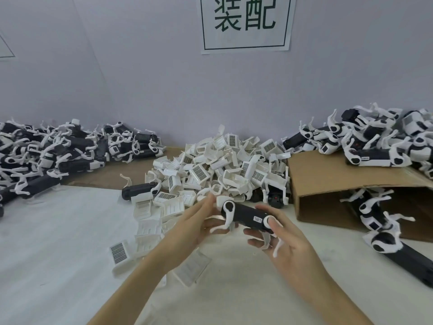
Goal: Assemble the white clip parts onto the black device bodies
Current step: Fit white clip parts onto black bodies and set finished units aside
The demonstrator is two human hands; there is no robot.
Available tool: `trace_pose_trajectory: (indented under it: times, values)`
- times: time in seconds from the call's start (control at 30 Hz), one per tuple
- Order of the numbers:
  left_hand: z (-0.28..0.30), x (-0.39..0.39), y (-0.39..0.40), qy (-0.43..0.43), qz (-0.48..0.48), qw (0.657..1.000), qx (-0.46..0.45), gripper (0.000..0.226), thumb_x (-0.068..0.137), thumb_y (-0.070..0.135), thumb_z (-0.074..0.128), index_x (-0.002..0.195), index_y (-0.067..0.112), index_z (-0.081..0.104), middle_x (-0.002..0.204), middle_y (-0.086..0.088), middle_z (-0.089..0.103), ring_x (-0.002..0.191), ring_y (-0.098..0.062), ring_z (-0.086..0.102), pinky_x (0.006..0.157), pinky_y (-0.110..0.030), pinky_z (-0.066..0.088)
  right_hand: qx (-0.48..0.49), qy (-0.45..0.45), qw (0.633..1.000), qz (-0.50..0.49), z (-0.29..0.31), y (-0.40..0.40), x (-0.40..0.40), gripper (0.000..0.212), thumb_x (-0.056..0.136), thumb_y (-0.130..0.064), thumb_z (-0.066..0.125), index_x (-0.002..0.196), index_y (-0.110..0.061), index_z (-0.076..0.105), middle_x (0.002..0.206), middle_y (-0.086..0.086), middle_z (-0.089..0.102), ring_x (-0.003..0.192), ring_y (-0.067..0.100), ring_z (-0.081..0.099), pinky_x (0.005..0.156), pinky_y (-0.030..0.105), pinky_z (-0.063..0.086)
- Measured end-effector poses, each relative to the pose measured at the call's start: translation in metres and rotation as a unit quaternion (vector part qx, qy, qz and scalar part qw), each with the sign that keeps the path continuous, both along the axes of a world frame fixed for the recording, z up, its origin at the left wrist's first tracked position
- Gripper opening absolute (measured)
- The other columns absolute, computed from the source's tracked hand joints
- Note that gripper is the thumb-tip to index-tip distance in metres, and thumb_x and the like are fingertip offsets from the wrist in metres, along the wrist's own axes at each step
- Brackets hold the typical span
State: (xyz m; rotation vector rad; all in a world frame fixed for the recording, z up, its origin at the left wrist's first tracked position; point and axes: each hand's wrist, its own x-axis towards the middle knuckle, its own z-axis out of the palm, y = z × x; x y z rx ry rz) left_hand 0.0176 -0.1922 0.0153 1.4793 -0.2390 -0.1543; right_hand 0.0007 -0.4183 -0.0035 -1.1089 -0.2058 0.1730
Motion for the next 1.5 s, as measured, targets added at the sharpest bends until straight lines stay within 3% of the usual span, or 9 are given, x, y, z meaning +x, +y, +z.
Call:
trace_pose_trajectory:
  times: [0.2,0.5,0.7,0.87,0.97,1.1,1.2,1.3,1.5]
  values:
    - [0.006,-0.004,0.003,-0.150,-0.022,0.986,0.065,0.039,0.100,0.028,0.074,0.137,0.036,0.066,0.133,0.000,0.072,0.114,-0.017,0.072,0.091,-0.027,0.057,-0.242,-0.149,0.958,-0.043,-0.012,0.004,-0.006,0.051,0.095,-0.035,0.071,0.141,-0.037,0.049,0.120,-0.011,0.069,0.111,0.021,0.070,0.094,0.032,0.058]
    - [-0.001,-0.006,0.006,-0.301,-0.024,0.938,0.172,0.075,0.083,0.007,0.087,0.150,0.024,0.056,0.137,0.000,0.069,0.134,-0.026,0.063,0.113,-0.037,0.049,-0.382,-0.234,0.892,-0.055,-0.022,0.001,-0.001,0.069,0.087,-0.028,0.085,0.143,-0.043,0.048,0.131,-0.023,0.062,0.135,0.001,0.053,0.106,0.012,0.044]
    - [0.000,-0.015,-0.004,-0.365,0.034,0.898,0.243,0.073,0.082,0.031,0.093,0.146,0.029,0.059,0.132,0.013,0.071,0.125,-0.017,0.068,0.104,-0.039,0.055,-0.463,-0.257,0.848,-0.028,-0.030,0.003,0.000,0.070,0.088,-0.023,0.083,0.133,-0.058,0.043,0.135,-0.025,0.056,0.128,0.001,0.056,0.110,0.032,0.047]
    - [-0.005,-0.027,-0.026,-0.507,0.056,0.792,0.335,0.074,0.089,0.051,0.084,0.148,0.016,0.059,0.138,0.007,0.066,0.126,-0.009,0.062,0.103,-0.031,0.052,-0.399,-0.246,0.883,-0.032,-0.037,0.008,0.002,0.052,0.092,-0.006,0.070,0.129,-0.039,0.053,0.120,-0.020,0.063,0.116,0.011,0.063,0.100,0.045,0.052]
    - [-0.007,-0.027,-0.032,-0.563,0.063,0.741,0.362,0.068,0.093,0.049,0.081,0.144,0.009,0.063,0.134,-0.003,0.068,0.119,-0.021,0.067,0.098,-0.038,0.055,-0.417,-0.227,0.880,-0.008,-0.038,0.008,0.002,0.062,0.086,-0.013,0.067,0.123,-0.060,0.050,0.119,-0.037,0.059,0.118,-0.005,0.059,0.100,0.031,0.051]
    - [-0.006,-0.026,-0.029,-0.543,0.074,0.766,0.338,0.061,0.089,0.042,0.087,0.137,0.009,0.068,0.133,-0.003,0.068,0.122,-0.018,0.066,0.101,-0.035,0.055,-0.422,-0.266,0.866,-0.033,-0.033,0.005,0.001,0.052,0.091,-0.023,0.067,0.130,-0.052,0.048,0.119,-0.019,0.064,0.116,0.009,0.064,0.094,0.032,0.055]
    - [0.001,-0.025,-0.023,-0.454,0.098,0.845,0.263,0.053,0.087,0.039,0.087,0.133,0.017,0.070,0.129,0.008,0.071,0.121,-0.009,0.067,0.100,-0.023,0.052,-0.466,-0.268,0.843,-0.031,-0.027,0.005,0.002,0.064,0.087,-0.035,0.081,0.129,-0.061,0.040,0.119,-0.031,0.065,0.111,-0.003,0.065,0.089,0.020,0.052]
    - [0.011,-0.022,-0.017,-0.310,0.141,0.930,0.138,0.041,0.083,0.040,0.084,0.120,0.024,0.072,0.111,0.010,0.077,0.107,-0.014,0.074,0.093,-0.023,0.055,-0.387,-0.235,0.890,-0.052,-0.024,0.007,-0.003,0.069,0.090,-0.035,0.081,0.141,-0.052,0.039,0.132,-0.031,0.063,0.122,-0.005,0.062,0.098,0.013,0.049]
    - [0.015,-0.015,-0.015,-0.075,0.116,0.989,-0.061,0.058,0.088,0.063,0.073,0.121,0.016,0.072,0.112,-0.007,0.076,0.105,-0.023,0.066,0.097,-0.039,0.048,-0.271,-0.145,0.951,-0.034,-0.015,0.012,-0.006,0.040,0.099,-0.026,0.070,0.137,-0.025,0.058,0.122,-0.003,0.073,0.116,0.018,0.070,0.104,0.046,0.055]
